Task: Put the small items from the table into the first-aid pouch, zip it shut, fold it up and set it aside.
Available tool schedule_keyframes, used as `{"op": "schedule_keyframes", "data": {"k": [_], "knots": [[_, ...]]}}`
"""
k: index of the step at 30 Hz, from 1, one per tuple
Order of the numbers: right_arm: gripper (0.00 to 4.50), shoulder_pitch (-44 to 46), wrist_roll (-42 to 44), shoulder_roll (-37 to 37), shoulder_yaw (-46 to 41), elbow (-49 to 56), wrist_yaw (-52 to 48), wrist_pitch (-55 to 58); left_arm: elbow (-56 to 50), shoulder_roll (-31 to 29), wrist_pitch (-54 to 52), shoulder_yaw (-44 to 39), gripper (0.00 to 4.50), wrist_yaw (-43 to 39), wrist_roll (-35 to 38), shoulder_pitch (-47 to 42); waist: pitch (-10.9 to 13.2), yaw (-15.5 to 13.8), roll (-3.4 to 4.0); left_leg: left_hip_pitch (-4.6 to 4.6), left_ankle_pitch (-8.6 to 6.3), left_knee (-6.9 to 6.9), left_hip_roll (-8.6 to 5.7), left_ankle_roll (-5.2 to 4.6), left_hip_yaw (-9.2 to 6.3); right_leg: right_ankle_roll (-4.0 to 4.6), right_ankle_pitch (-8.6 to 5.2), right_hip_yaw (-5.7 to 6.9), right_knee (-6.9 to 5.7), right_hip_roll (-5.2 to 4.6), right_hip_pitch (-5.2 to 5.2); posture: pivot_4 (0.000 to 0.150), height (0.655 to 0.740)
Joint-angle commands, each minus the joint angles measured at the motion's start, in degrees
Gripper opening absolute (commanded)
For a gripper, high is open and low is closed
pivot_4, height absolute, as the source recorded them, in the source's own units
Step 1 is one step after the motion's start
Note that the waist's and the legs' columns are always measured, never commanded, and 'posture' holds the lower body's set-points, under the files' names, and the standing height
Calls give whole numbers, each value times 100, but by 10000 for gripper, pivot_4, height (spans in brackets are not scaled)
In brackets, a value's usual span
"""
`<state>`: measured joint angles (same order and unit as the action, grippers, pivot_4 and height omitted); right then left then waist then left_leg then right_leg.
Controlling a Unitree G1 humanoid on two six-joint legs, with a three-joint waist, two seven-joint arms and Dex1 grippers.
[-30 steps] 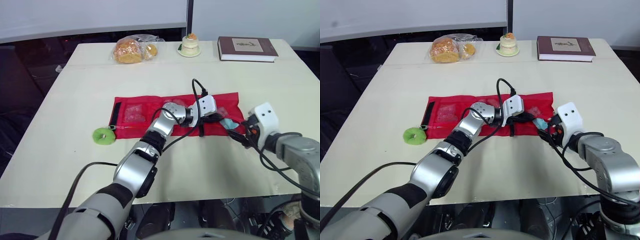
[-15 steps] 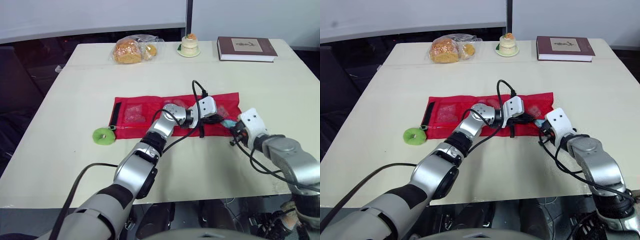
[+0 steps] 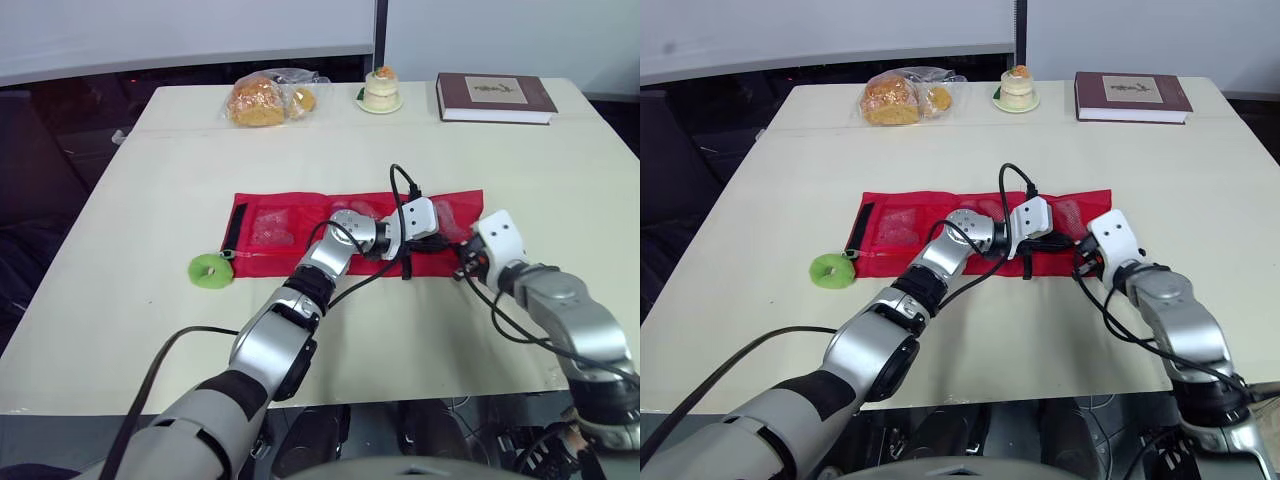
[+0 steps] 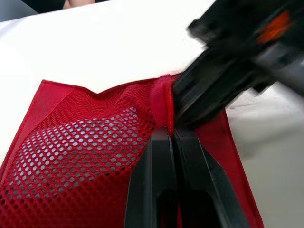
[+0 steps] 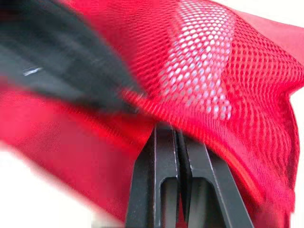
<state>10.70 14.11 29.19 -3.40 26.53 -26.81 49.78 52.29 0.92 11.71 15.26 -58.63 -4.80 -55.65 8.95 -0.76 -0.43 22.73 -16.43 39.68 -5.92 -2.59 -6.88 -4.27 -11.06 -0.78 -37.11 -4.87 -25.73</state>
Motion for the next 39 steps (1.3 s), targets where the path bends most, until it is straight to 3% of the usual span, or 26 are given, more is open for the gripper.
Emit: {"op": "schedule_keyframes", "data": {"k": [1, 3, 4, 5, 6, 7, 9, 10, 11, 13, 14, 15, 20, 26, 29, 30, 31, 37, 39], "knots": [[952, -330, 662, -26, -841, 751, -331, -316, -67, 187, 39, -49, 0, 208, 72, -174, 0, -9, 0, 0, 0, 0, 0, 0, -1, 0, 0, 1, 0, 1, 1, 1500, 7289], [952, -625, 811, -31, -1121, 936, -351, -411, -8, 268, -57, -96, 0, 275, 118, -240, 0, -18, 0, 0, 0, 0, 0, 0, -3, 0, 0, 2, 1, 1, 2, 1500, 7289], [4697, -728, 915, -69, -1234, 995, -338, -435, 10, 301, -91, -122, 0, 315, 140, -266, 0, -8, 0, 0, 0, 0, 0, 0, -2, 0, 0, 3, 1, 1, 3, 1500, 7289], [7984, -851, 989, -114, -1330, 1058, -275, -401, 12, 331, -147, -161, 6098, 337, 181, -293, 0, -5, 0, -1, 0, 1, 0, 0, 1, -1, 0, 0, 1, 1, 4, 1500, 7289], [11177, -929, 1047, -144, -1390, 1097, -225, -377, 11, 348, -183, -188, 8099, 351, 207, -309, 0, -2, 0, -2, 0, 1, 0, -1, 1, -1, 0, -1, 0, 1, 4, 1500, 7289], [16864, -1040, 1079, -160, -1422, 1137, -201, -392, -19, 355, -206, -217, 13529, 324, 240, -310, 0, -2, 0, -3, 0, 0, 1, 0, 1, 0, 0, 0, -1, 2, 4, 1500, 7289], [23668, -1267, 1169, -251, -1485, 1200, -137, -377, -202, 284, -215, -282, 20024, 152, 348, -239, 0, 5, 0, -4, 0, 0, 3, 0, 2, 0, 0, -1, -2, 4, 3, 1500, 7289], [31090, -1349, 1198, -307, -1512, 1199, -62, -389, -343, 202, -221, -286, 27050, -2, 411, -177, 0, 9, 0, -6, 0, -4, 4, 0, 4, 0, 0, -3, -1, 4, 3, 1500, 7289], [33633, -1421, 1209, -365, -1542, 1166, 11, -394, -568, 71, -262, -275, 29334, -263, 508, -75, -1, 20, 2, -6, 0, -4, 4, 0, 4, 0, 0, -4, -1, 4, 2, 1500, 7289], [42906, -1567, 1174, -438, -1570, 1024, 125, -446, -1265, -345, -652, -301, 37603, -893, 816, 194, -3, 53, 5, -15, 0, -14, 7, 0, 14, 0, 0, -14, -2, 6, 2, 1500, 7289], [45000, -1602, 1166, -491, -1587, 961, 194, -468, -1605, -571, -874, -312, 42274, -1171, 957, 320, -3, 85, 5, -17, 0, -19, 9, 0, 17, 0, 0, -18, -3, 6, 1, 1500, 7289], [45000, -1614, 1155, -534, -1588, 891, 253, -502, -1921, -829, -1051, -314, 44137, -1411, 1061, 438, -3, 123, 6, -22, 0, -24, 11, 0, 18, 1, -1, -20, -3, 8, 1, 1500, 7289], [45000, -1429, 1210, -818, -1586, 371, 515, -656, -3332, -1997, -2020, -479, 44137, -2265, 1784, 961, -4, 149, 10, -26, 0, -32, 15, 1, 17, 2, -2, -23, 0, 14, 0, 1500, 7289], [45000, -1159, 1632, -1150, -1668, -137, 515, -665, -4676, -2959, -2842, -719, 44137, -2519, 2414, 1711, -5, 115, 16, -26, 0, -32, 12, 1, 15, 2, -1, -22, 6, 9, 3, 1500, 7289], [38165, -1136, 1751, -1108, -1592, -274, 421, -659, -5182, -3314, -3061, -886, 45000, -2359, 2563, 2054, -5, 137, 17, -27, 0, -32, 13, 1, 16, 2, -1, -24, 6, 9, 3, 1500, 7289], [31039, -1150, 1670, -1008, -1515, -317, 360, -717, -5330, -3392, -3107, -955, 45000, -2237, 2567, 2143, -5, 143, 17, -26, 0, -33, 14, 1, 16, 2, -1, -24, 6, 11, 2, 1500, 7289], [30117, -1159, 1578, -914, -1449, -344, 322, -775, -5482, -3472, -3142, -999, 45000, -2131, 2568, 2223, -5, 142, 17, -27, 0, -34, 15, 1, 16, 2, -1, -24, 6, 11, 2, 1500, 7289], [1213, -1251, 1420, -446, -1671, -571, 282, -946, -6405, -3744, -3621, -1286, 45000, -1657, 2970, 2609, -4, 128, 19, -28, 0, -36, 15, 1, 17, 3, -2, -24, 7, 10, 4, 1500, 7289], [457, -1349, 1319, -202, -1889, -716, 293, -987, -6636, -3839, -3764, -1400, 45000, -1538, 3116, 2725, -4, 120, 19, -28, 0, -36, 14, 1, 18, 3, -2, -25, 8, 10, 4, 1500, 7289]]}}
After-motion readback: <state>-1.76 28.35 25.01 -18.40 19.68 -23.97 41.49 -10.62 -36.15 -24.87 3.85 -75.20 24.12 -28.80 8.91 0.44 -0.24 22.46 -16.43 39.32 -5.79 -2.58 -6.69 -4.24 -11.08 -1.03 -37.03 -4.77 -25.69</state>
